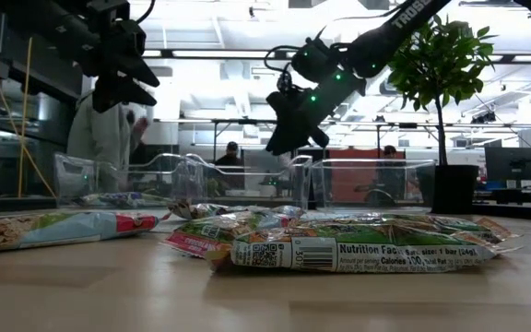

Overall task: Pick and place Granola Bars by type
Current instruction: Put the red granola bar into the middle transparent bin

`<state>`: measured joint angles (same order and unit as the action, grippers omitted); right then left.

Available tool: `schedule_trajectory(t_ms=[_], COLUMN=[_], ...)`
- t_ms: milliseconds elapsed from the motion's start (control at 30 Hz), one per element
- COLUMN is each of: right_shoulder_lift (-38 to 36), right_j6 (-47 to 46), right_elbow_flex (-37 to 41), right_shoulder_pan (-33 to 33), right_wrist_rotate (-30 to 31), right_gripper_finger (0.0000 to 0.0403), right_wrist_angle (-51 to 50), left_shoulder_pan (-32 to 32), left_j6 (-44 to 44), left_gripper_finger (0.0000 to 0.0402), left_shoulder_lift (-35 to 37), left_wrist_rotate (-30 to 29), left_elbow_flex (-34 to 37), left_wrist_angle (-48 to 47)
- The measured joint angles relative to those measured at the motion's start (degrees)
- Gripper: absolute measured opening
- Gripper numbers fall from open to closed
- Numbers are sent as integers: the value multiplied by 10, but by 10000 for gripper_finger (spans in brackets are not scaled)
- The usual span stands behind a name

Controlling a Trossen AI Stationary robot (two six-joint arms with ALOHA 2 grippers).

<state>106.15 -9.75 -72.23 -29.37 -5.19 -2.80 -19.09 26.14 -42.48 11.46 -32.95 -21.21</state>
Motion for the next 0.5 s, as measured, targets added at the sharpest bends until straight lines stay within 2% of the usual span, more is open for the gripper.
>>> schedule_trajectory(t_ms=[233,367,500], right_shoulder_lift=[0,0,0], right_j6=[41,61,66], right_elbow_flex=[0,0,0], right_shoulder_pan=[0,0,14], right_wrist_rotate=[-27,-102,-190], right_gripper_finger=[173,201,210], right_wrist_angle=[12,67,122], left_shoulder_pan=[0,0,0], left_j6=[0,-1,-1], left_gripper_finger=[179,179,179], left_shoulder_lift=[0,0,0], left_wrist_rotate=[0,0,0], left_elbow_flex=[0,0,0], left_wrist_angle=[0,0,0])
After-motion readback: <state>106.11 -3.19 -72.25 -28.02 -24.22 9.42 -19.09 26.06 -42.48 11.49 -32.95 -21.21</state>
